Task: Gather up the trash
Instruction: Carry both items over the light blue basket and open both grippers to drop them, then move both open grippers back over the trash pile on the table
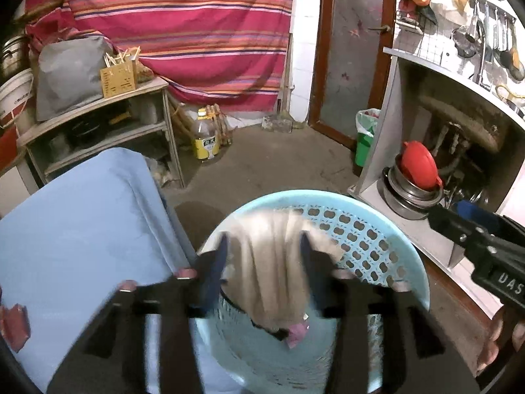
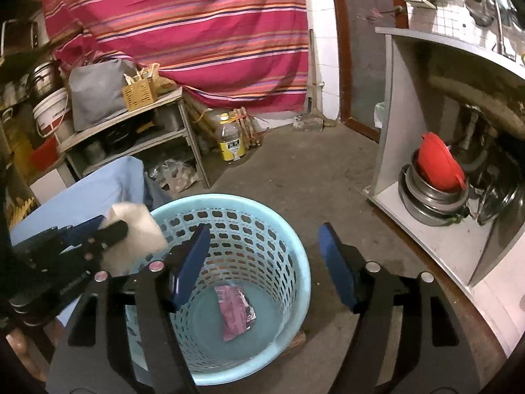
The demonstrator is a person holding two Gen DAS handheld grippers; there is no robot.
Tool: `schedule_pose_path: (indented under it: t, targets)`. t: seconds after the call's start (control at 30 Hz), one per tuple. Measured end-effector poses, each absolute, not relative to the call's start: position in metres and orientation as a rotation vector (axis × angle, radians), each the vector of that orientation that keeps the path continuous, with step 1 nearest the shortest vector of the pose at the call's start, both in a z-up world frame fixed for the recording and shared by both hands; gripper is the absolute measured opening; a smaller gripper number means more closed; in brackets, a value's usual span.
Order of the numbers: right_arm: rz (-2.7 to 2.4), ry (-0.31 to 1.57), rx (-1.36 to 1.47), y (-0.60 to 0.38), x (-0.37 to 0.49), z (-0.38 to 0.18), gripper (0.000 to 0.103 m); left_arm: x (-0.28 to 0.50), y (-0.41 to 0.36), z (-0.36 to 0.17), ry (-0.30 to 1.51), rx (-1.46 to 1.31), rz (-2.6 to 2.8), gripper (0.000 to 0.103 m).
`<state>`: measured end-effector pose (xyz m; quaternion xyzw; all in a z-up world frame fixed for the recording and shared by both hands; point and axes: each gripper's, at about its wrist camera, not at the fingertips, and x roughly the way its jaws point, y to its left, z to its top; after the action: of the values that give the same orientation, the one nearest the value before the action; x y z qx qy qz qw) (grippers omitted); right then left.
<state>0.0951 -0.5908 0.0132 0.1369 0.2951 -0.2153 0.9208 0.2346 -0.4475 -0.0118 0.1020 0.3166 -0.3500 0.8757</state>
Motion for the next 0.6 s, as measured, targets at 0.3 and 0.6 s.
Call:
schedule_pose_path:
  t: [0.3,0.6]
  targets:
    - [-0.437,0.609,0.266,-0.588,0.097,0.012,0.070,0.232,-0.431,-0.004,0.639,0.203,-0.696,0.079]
    - [-0.391,0.594,0.225,-0.545,0.111,0.018,0.092,0.236,-0.362,0.017,0.605,0.159,-0.595,0.088]
